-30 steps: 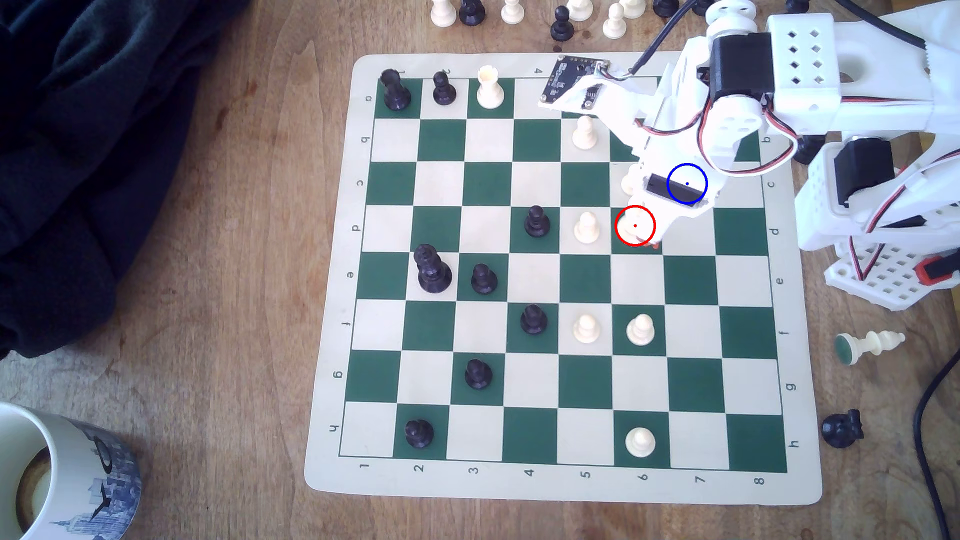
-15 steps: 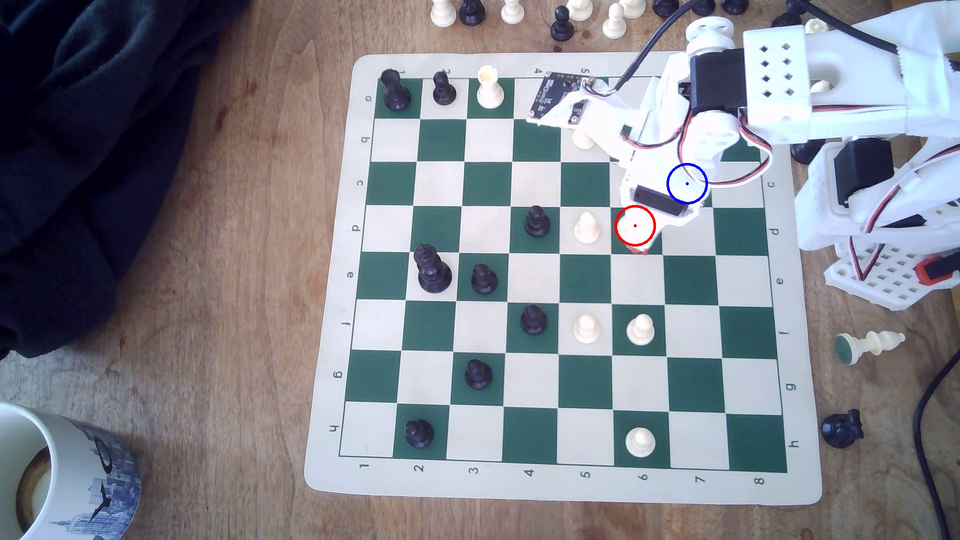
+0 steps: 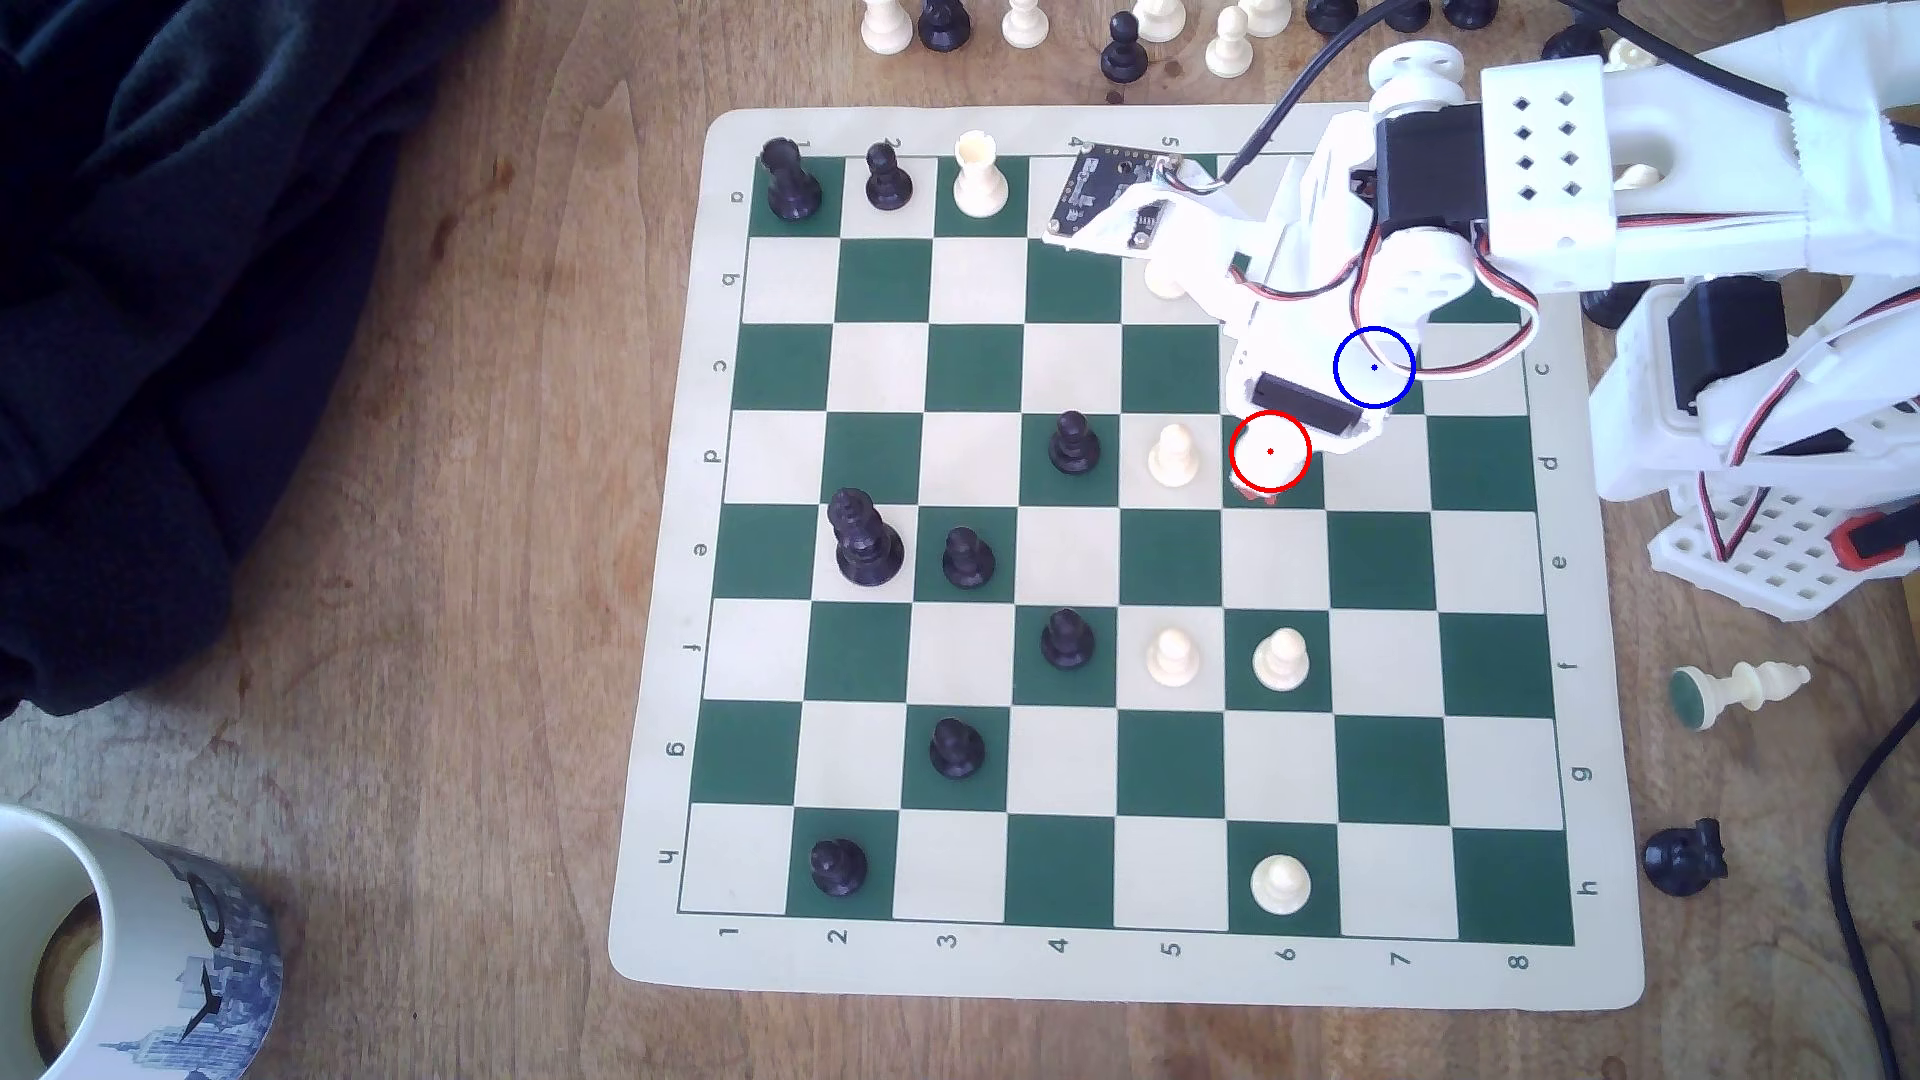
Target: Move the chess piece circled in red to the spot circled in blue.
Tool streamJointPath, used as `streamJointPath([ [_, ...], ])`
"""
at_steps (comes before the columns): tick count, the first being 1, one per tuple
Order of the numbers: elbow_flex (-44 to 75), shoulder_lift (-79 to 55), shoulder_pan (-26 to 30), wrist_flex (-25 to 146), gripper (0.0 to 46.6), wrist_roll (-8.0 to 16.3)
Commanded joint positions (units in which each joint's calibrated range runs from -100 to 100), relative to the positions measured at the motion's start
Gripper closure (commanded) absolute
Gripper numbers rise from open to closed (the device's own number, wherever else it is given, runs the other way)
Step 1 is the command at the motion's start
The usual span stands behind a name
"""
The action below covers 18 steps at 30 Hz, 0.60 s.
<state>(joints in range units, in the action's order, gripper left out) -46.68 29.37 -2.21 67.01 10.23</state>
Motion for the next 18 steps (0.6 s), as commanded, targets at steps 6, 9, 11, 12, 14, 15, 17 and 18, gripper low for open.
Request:
streamJointPath([
  [6,0.35,1.87,0.69,-0.26,40.5,0.1],
  [9,0.44,2.13,0.84,-0.26,43.3,0.2],
  [11,0.62,2.47,1.0,-0.26,46.4,0.24],
  [12,0.71,2.72,1.0,-0.26,46.4,0.34],
  [14,0.99,3.23,1.16,0.06,46.4,0.39],
  [15,1.26,3.82,1.31,0.64,46.4,0.39],
  [17,2.16,4.42,1.39,1.87,46.4,0.39],
  [18,2.8,4.76,1.39,2.6,46.4,0.39],
])
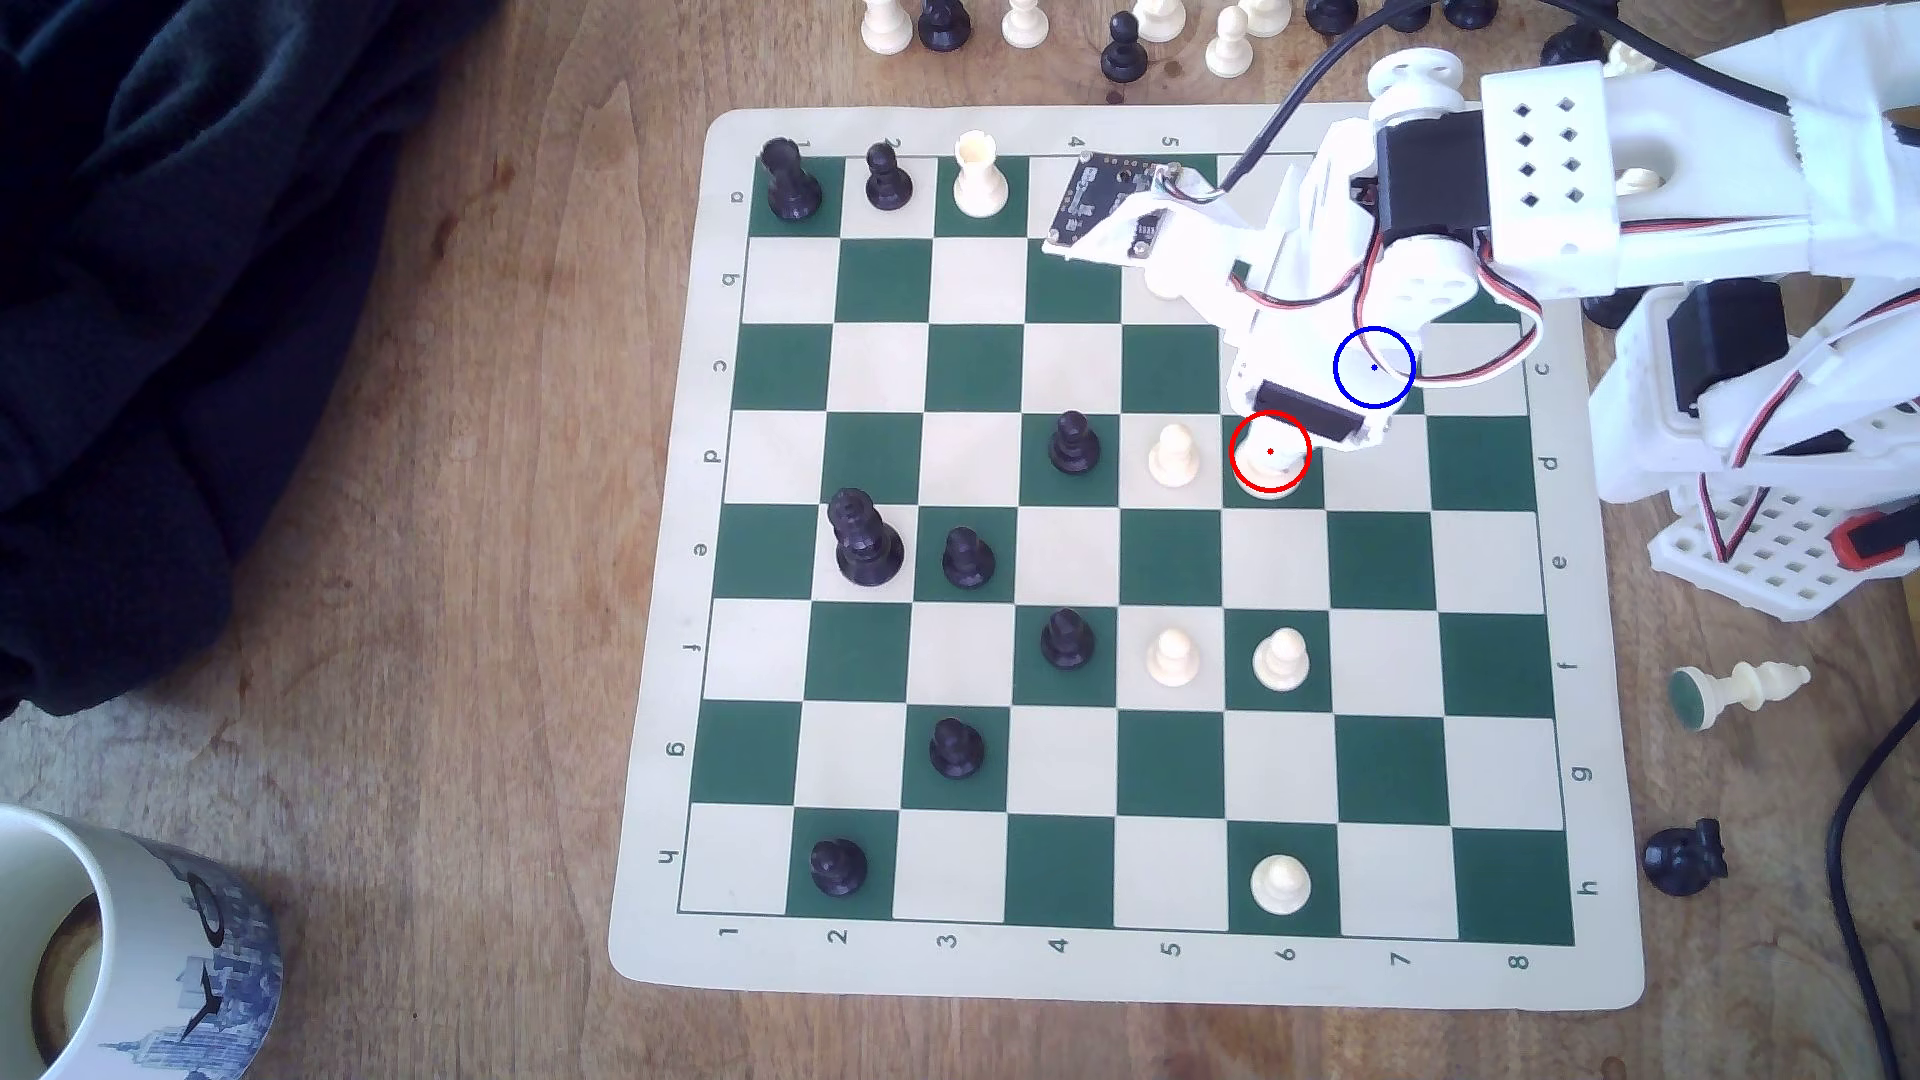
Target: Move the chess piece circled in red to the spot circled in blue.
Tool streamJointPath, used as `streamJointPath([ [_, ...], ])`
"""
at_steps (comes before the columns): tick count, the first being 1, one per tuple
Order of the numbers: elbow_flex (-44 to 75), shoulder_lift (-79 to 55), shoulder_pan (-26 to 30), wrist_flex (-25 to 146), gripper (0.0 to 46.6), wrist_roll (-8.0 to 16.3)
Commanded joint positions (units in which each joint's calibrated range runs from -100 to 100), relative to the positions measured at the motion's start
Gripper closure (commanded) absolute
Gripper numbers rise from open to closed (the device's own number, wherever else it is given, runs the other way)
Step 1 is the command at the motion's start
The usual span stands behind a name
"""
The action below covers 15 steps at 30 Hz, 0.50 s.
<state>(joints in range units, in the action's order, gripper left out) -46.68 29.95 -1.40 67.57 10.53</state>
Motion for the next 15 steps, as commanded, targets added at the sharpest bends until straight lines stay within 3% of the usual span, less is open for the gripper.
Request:
streamJointPath([
  [1,3.52,4.43,0.5,2.86,46.4,0.1],
  [9,7.24,7.48,0.74,11.22,46.4,-0.2],
  [15,6.06,10.28,-3.17,14.49,46.4,-0.39],
])
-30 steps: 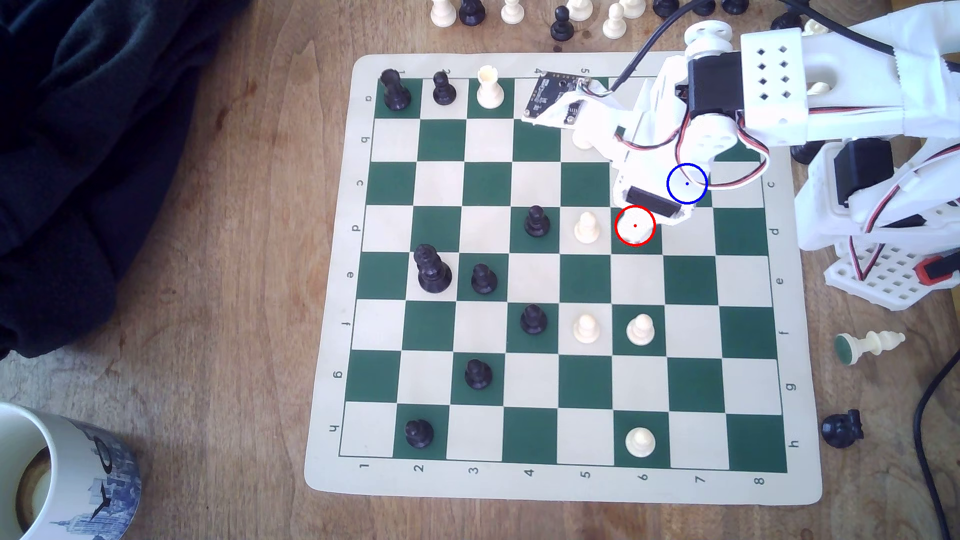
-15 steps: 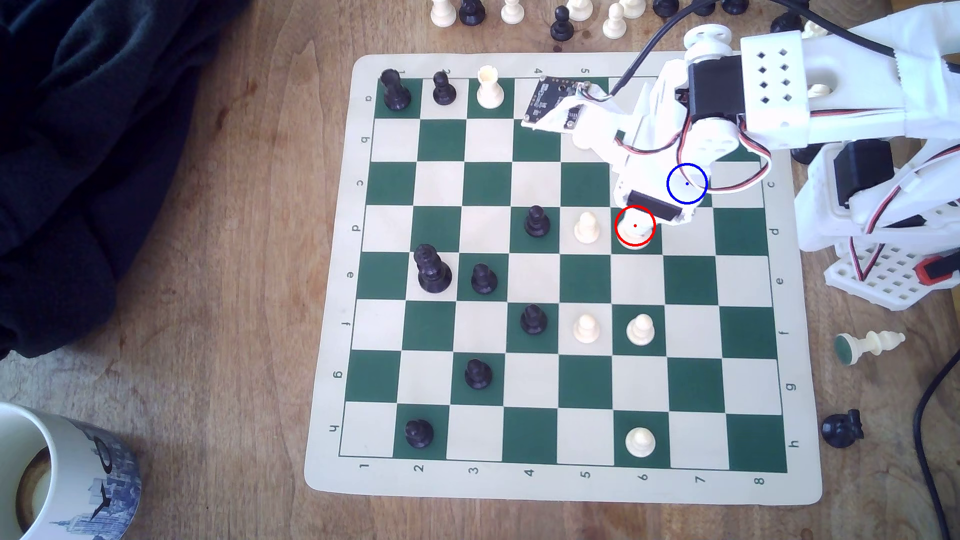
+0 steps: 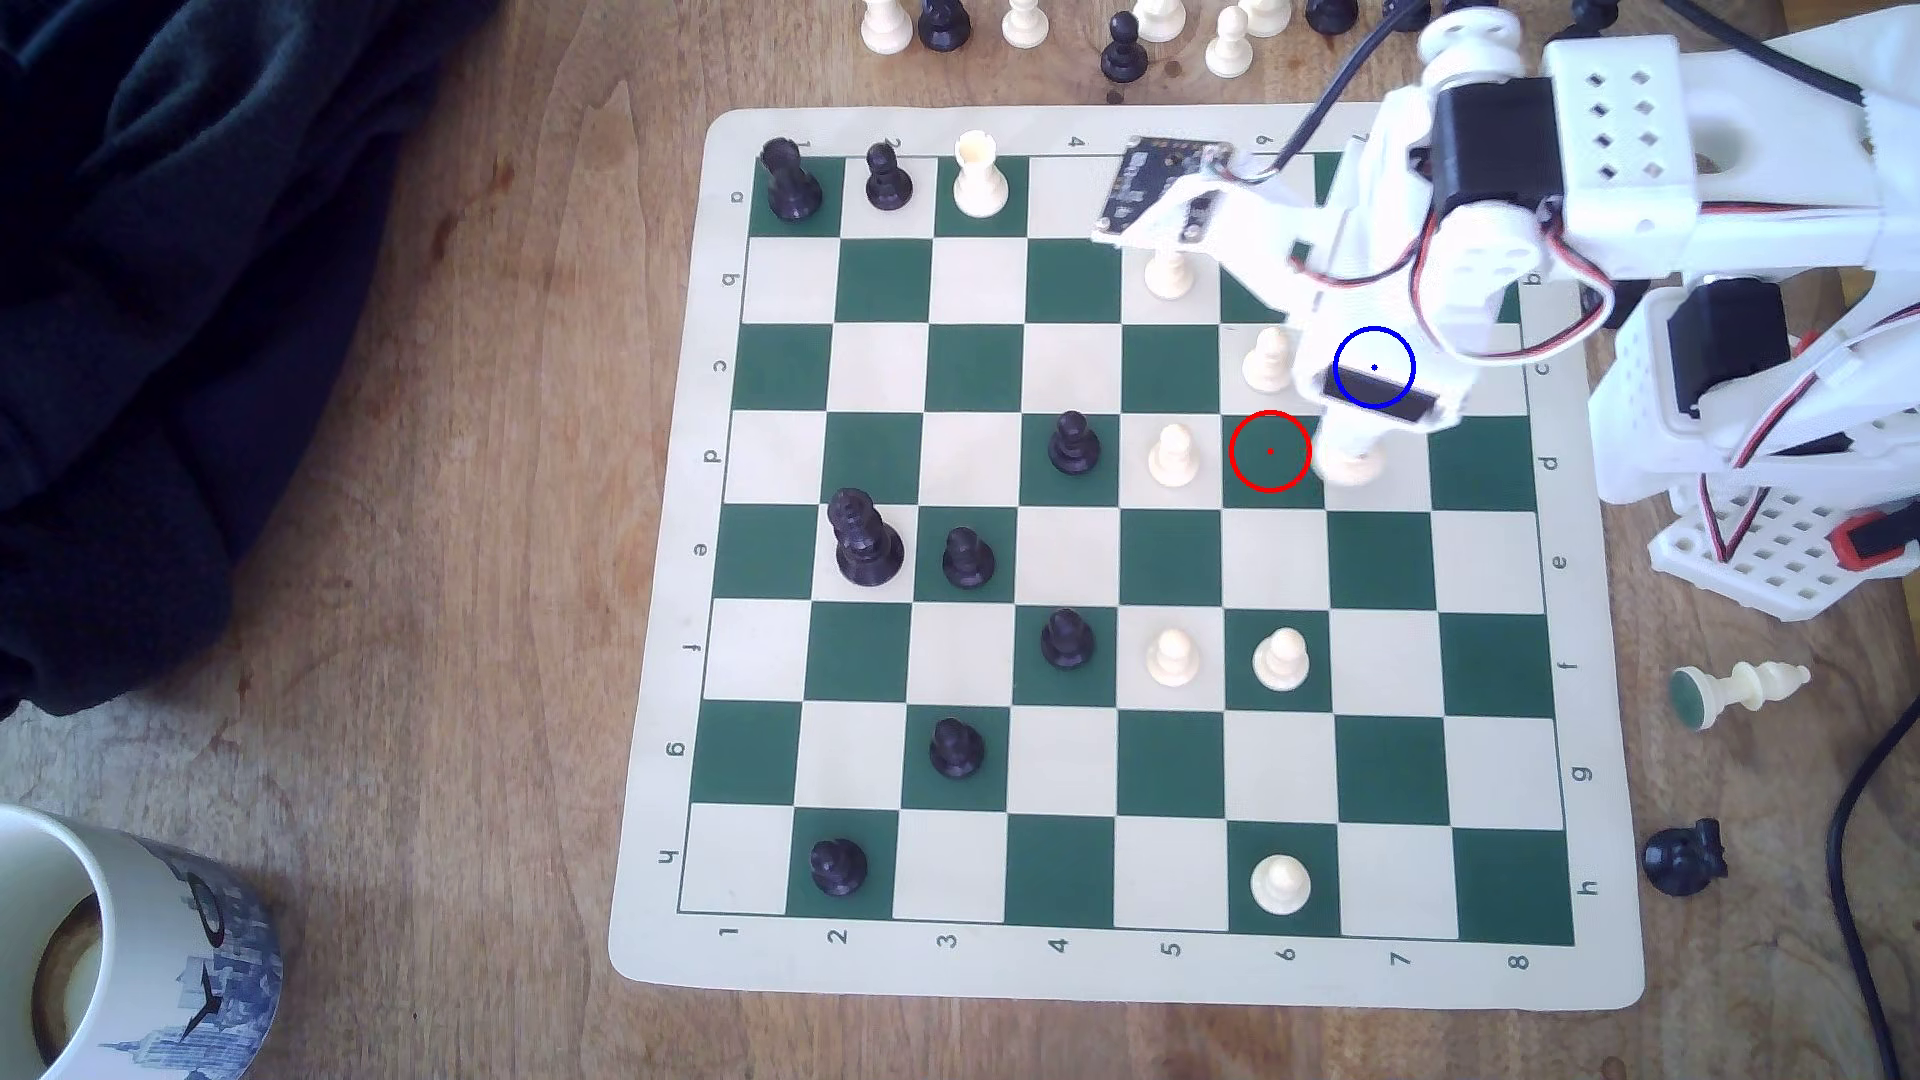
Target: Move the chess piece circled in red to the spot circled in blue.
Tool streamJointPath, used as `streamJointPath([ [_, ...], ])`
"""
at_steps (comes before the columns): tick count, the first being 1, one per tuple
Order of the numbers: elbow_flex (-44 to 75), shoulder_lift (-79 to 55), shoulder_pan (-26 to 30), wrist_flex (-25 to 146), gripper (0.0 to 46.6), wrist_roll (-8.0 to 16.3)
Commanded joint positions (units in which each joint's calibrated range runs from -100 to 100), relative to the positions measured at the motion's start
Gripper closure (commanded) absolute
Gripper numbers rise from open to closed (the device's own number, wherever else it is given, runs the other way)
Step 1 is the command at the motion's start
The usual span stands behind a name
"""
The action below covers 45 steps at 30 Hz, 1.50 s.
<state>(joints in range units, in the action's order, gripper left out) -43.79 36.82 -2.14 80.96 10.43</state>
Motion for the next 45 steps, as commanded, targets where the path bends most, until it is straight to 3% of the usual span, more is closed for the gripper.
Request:
streamJointPath([
  [1,2.99,3.41,-3.22,1.52,46.4,-0.29],
  [8,-3.36,6.3,-10.49,-0.28,46.4,-1.66],
  [19,-11.25,8.25,-15.81,-5.85,46.4,-3.37],
  [37,-13.51,7.74,-15.26,-9.29,46.4,-3.61],
  [38,-13.6,7.74,-15.19,-9.38,45.3,-3.61],
  [42,-13.69,7.32,-15.34,-9.38,31.7,-3.81],
  [45,-13.69,8.68,-15.89,-9.87,25.0,-3.76],
])
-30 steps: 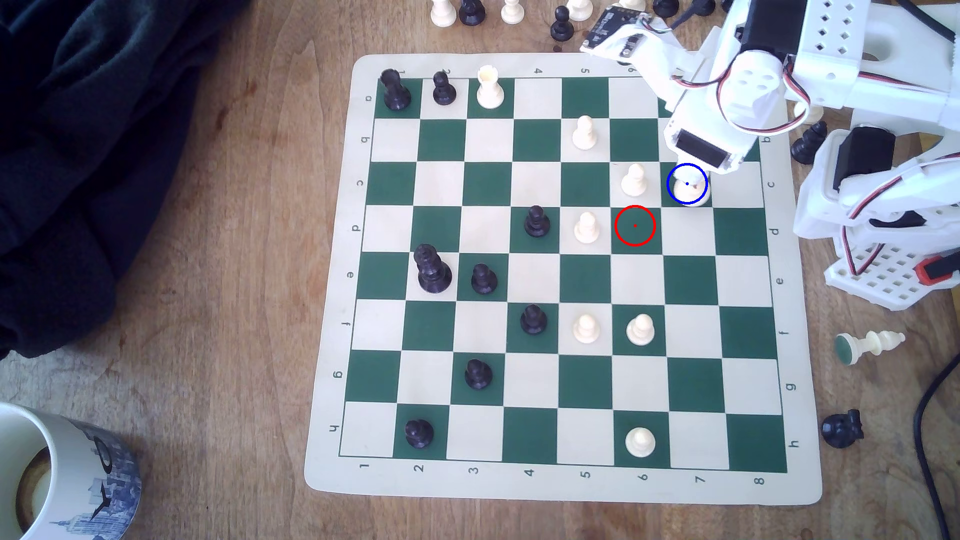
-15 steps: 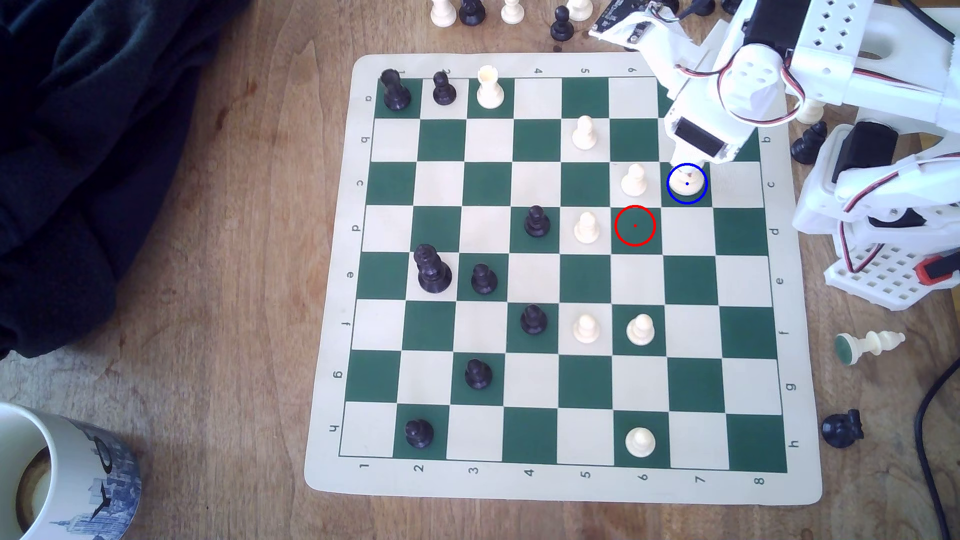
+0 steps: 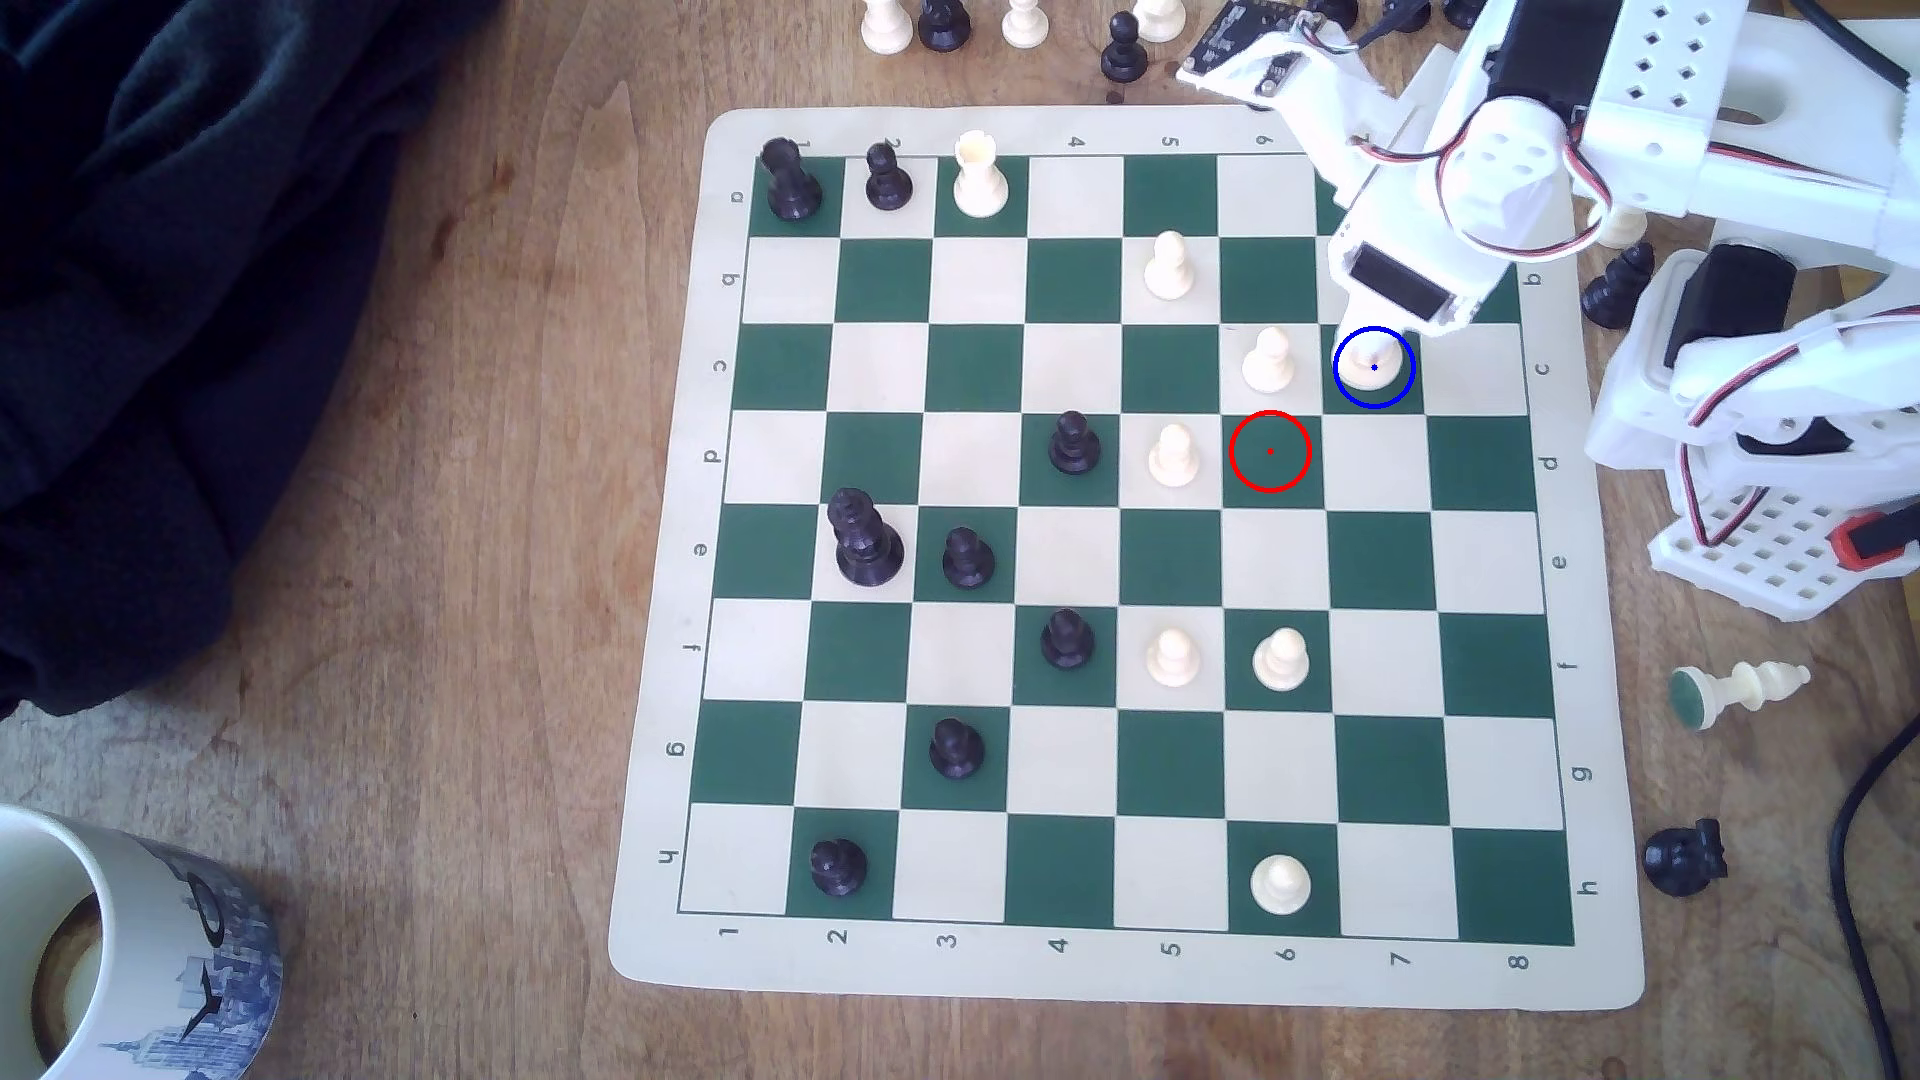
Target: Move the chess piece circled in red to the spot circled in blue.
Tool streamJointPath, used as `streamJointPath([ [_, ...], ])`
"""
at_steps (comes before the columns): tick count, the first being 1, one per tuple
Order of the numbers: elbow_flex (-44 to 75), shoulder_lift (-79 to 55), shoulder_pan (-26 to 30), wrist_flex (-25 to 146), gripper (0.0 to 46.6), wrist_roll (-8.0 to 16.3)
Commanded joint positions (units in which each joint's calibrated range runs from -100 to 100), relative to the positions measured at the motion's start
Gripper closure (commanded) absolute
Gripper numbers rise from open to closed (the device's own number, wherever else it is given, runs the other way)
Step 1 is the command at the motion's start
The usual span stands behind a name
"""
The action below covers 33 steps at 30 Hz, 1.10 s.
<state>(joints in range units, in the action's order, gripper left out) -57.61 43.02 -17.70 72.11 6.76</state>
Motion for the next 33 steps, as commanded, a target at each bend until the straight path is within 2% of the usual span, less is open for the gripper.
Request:
streamJointPath([
  [1,0.13,2.73,-0.49,-1.1,24.0,-0.15],
  [5,0.13,3.24,-0.72,-0.78,21.9,-0.15],
  [11,0.23,4.77,-1.58,1.6,21.4,-0.39],
  [22,-1.5,15.72,-4.94,13.06,20.7,-3.03],
  [24,-2.49,18.27,-4.4,13.8,23.2,-3.03],
  [26,-3.04,21.24,-2.68,13.8,28.4,-2.93],
  [30,-2.49,24.21,1.63,13.31,31.7,-2.3],
  [33,-0.95,24.12,1.23,11.51,35.3,-2.15],
])
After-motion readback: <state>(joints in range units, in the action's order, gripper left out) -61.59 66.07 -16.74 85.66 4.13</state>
